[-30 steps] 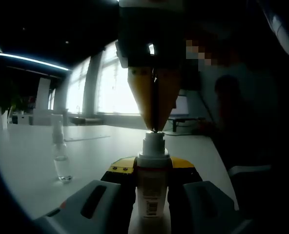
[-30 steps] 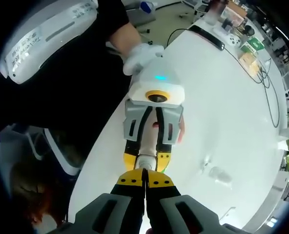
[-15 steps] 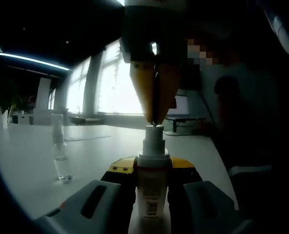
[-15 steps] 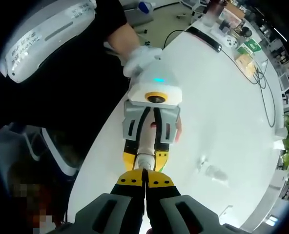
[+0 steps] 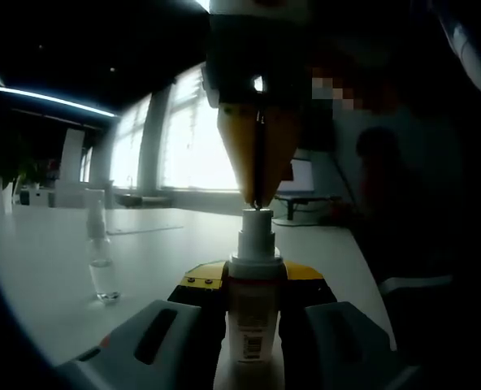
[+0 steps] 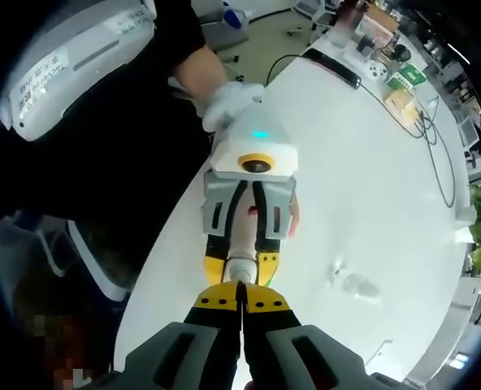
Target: Clamp pump bottle remove cover press pump head put on cover
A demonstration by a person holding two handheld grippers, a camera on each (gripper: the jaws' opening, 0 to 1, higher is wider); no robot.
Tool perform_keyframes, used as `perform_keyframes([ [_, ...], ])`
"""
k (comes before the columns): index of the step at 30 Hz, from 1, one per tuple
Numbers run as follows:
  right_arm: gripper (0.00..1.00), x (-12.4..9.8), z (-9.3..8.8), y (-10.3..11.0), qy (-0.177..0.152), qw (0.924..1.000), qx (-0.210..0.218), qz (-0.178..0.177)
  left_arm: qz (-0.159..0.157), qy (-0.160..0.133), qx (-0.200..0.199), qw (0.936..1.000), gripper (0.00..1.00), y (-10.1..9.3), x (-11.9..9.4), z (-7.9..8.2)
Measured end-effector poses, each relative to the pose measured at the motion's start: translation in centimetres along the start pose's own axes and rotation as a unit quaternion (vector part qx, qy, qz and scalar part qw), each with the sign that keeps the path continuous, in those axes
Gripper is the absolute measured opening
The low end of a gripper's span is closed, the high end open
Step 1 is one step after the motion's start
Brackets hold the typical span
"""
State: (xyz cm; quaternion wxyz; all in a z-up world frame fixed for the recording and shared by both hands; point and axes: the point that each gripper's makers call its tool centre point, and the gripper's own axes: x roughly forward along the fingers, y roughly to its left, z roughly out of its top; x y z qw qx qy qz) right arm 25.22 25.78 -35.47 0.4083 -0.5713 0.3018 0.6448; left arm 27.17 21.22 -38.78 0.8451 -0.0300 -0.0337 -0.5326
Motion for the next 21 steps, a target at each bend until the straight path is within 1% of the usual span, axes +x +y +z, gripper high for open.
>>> perform_keyframes([
  [3, 0.0, -0.1, 0.0, -0.1, -0.009, 1.0, 0.0, -0.002, 0.0, 0.0, 0.0, 1.0, 0.15, 0.0, 0.0, 0.0],
  [7, 0.0, -0.2, 0.0, -0.3, -0.028, 0.9994, 0.019, -0.011, 0.002, 0.0, 0.001, 1.0, 0.15, 0.1, 0.0, 0.0],
  [13, 0.0, -0.3, -0.3, -0.1, -0.043, 0.9986, 0.023, -0.02, 0.003, 0.0, -0.001, 1.0, 0.15, 0.1, 0.0, 0.0],
  [16, 0.03, -0.6, -0.2, 0.1, -0.063, 0.997, 0.038, -0.023, 0.003, 0.0, 0.0, 1.0, 0.15, 0.1, 0.0, 0.0],
  [18, 0.02, -0.9, 0.2, -0.1, -0.092, 0.9942, 0.043, -0.036, 0.004, 0.0, -0.001, 1.0, 0.15, 0.1, 0.0, 0.0],
  [19, 0.02, -1.0, 0.2, -0.2, -0.098, 0.993, 0.052, -0.042, 0.004, 0.0, -0.002, 1.0, 0.15, 0.1, 0.0, 0.0],
  [21, 0.03, -1.1, 0.0, -0.2, -0.104, 0.9919, 0.055, -0.048, 0.004, 0.0, -0.001, 1.0, 0.15, 0.1, 0.0, 0.0],
])
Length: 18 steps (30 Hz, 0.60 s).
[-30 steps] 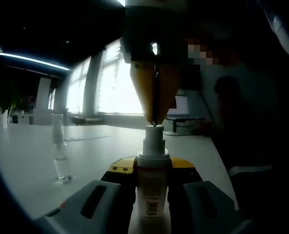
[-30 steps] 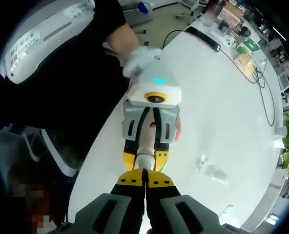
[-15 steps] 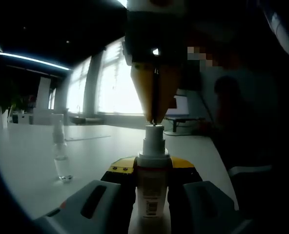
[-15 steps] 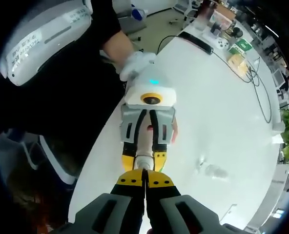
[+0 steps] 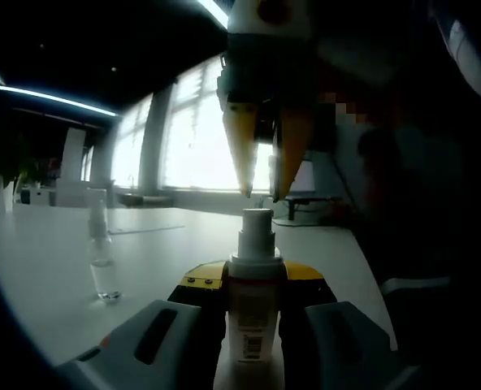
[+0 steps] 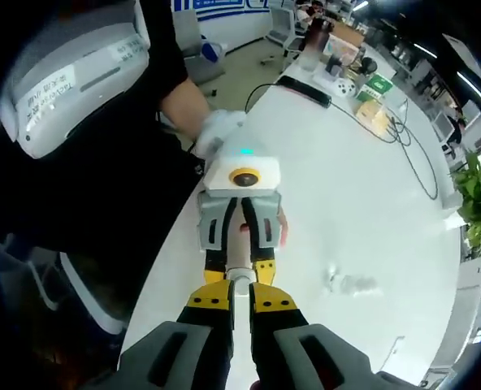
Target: Clamp pump bottle remove cover press pump head put on cover
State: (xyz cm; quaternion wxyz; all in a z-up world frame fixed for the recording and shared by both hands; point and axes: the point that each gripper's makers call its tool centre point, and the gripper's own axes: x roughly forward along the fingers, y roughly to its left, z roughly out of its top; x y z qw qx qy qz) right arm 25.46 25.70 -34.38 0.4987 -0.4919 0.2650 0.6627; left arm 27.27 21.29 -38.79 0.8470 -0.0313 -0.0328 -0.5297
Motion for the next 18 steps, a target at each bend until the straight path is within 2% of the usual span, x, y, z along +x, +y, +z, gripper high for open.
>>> perform_keyframes([
  [4, 0.04, -0.3, 0.3, -0.4, -0.035, 0.9989, 0.021, -0.021, -0.001, 0.0, 0.0, 1.0, 0.15, 0.0, 0.0, 0.0],
  [8, 0.05, -1.0, 1.0, -1.0, -0.079, 0.9945, 0.049, -0.047, -0.001, 0.0, 0.001, 1.0, 0.15, 0.0, 0.0, 0.0],
  [10, 0.05, -1.5, 1.3, -1.6, -0.102, 0.9893, 0.073, -0.075, -0.001, 0.0, 0.002, 1.0, 0.15, 0.0, 0.0, 0.0],
  [14, 0.05, -1.8, 1.2, -1.6, -0.138, 0.9804, 0.1, -0.099, 0.001, 0.001, 0.001, 1.0, 0.15, 0.0, 0.0, 0.0],
  [18, 0.05, -2.1, 0.6, -1.8, -0.182, 0.9642, 0.136, -0.137, -0.003, 0.001, -0.001, 1.0, 0.15, -0.1, -0.1, 0.0],
])
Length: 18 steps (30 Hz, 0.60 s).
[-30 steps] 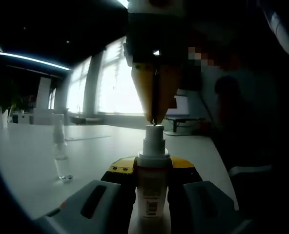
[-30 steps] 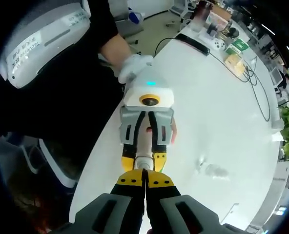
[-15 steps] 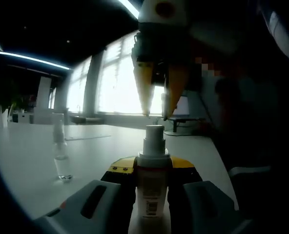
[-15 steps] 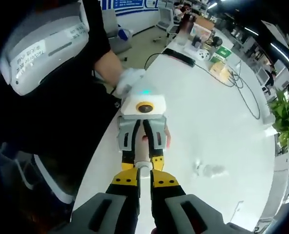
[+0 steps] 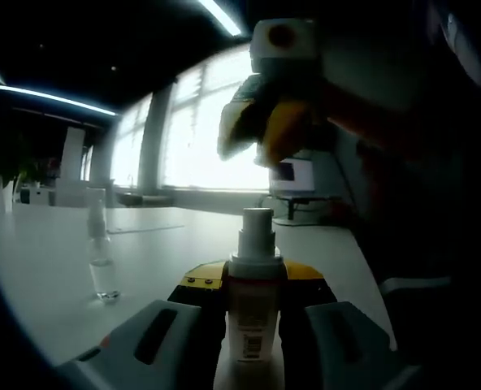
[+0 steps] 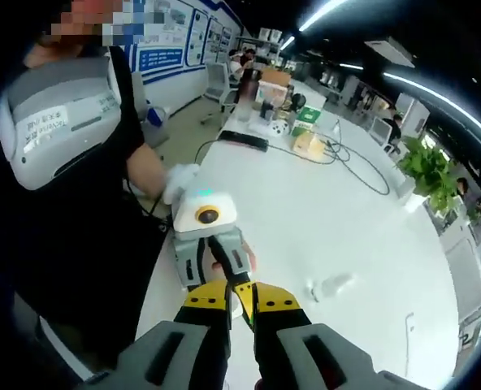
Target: Clamp pump bottle remove cover press pump head put on cover
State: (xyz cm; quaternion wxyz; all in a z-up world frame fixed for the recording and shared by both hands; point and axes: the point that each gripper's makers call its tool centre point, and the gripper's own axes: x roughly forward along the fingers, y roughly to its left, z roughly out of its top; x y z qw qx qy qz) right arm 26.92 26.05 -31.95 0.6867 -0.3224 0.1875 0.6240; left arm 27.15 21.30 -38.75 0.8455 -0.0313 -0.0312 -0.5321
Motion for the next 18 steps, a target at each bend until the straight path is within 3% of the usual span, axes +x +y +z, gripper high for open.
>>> perform_keyframes([
  [4, 0.06, -0.1, -0.7, 0.7, -0.014, 0.9998, 0.004, -0.01, -0.001, 0.0, 0.001, 1.0, 0.15, -0.1, 0.0, 0.0],
  [8, 0.06, -0.4, -0.5, 0.1, -0.05, 0.9974, 0.03, -0.042, 0.0, 0.0, 0.002, 1.0, 0.15, -0.1, 0.0, 0.0],
  [12, 0.06, -1.1, -0.2, -0.6, -0.09, 0.9917, 0.047, -0.079, 0.0, 0.001, 0.002, 1.0, 0.15, 0.0, 0.1, -0.1],
  [18, 0.06, -1.3, -0.7, -0.9, -0.112, 0.9855, 0.072, -0.106, 0.002, 0.001, 0.002, 1.0, 0.15, 0.0, 0.0, -0.1],
])
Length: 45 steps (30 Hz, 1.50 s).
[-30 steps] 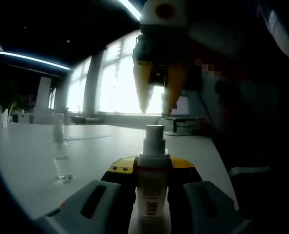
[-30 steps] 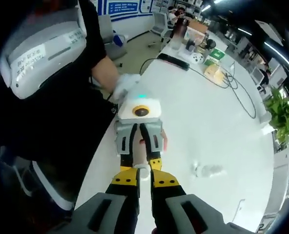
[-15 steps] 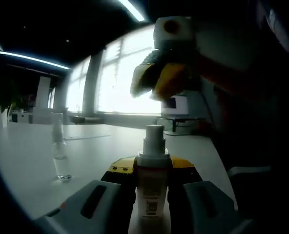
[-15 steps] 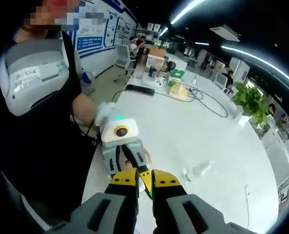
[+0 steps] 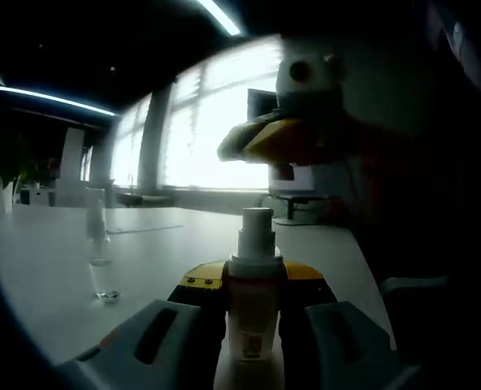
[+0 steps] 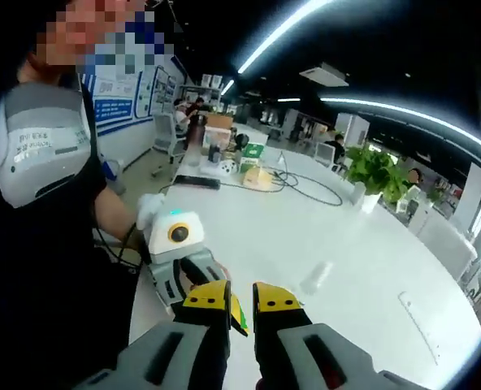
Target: Clamp pump bottle remove cover press pump head put on cover
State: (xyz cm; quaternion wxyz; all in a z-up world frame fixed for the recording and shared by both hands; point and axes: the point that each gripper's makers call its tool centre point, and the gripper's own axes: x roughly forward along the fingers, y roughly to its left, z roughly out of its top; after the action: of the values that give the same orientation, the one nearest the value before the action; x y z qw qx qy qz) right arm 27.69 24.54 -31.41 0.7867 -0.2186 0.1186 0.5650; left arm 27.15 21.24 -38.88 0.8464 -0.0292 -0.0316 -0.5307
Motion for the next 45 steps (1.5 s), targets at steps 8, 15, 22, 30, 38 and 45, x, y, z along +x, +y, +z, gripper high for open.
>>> perform_keyframes([
  [8, 0.08, -1.3, 1.3, -0.6, -0.087, 0.993, 0.051, -0.06, 0.003, 0.0, 0.001, 1.0, 0.15, 0.1, -0.1, 0.1],
  [15, 0.09, -2.9, 1.1, -1.0, -0.141, 0.9797, 0.079, -0.118, 0.003, 0.0, 0.0, 1.0, 0.15, 0.1, 0.0, 0.1],
  [22, 0.09, -4.0, -0.5, -2.9, -0.174, 0.9603, 0.127, -0.178, 0.003, 0.0, -0.001, 1.0, 0.15, 0.2, 0.1, 0.1],
  [30, 0.09, -4.4, -2.4, -3.3, -0.164, 0.9537, 0.136, -0.212, 0.002, 0.0, -0.001, 1.0, 0.15, 0.1, 0.1, 0.1],
  [38, 0.12, -4.7, -3.7, -2.8, -0.173, 0.9429, 0.154, -0.24, 0.005, 0.0, -0.002, 1.0, 0.15, 0.2, 0.1, 0.1],
  [45, 0.12, -5.2, -5.1, -2.1, -0.161, 0.9438, 0.158, -0.242, 0.006, 0.0, 0.0, 1.0, 0.15, 0.3, 0.1, -0.1],
])
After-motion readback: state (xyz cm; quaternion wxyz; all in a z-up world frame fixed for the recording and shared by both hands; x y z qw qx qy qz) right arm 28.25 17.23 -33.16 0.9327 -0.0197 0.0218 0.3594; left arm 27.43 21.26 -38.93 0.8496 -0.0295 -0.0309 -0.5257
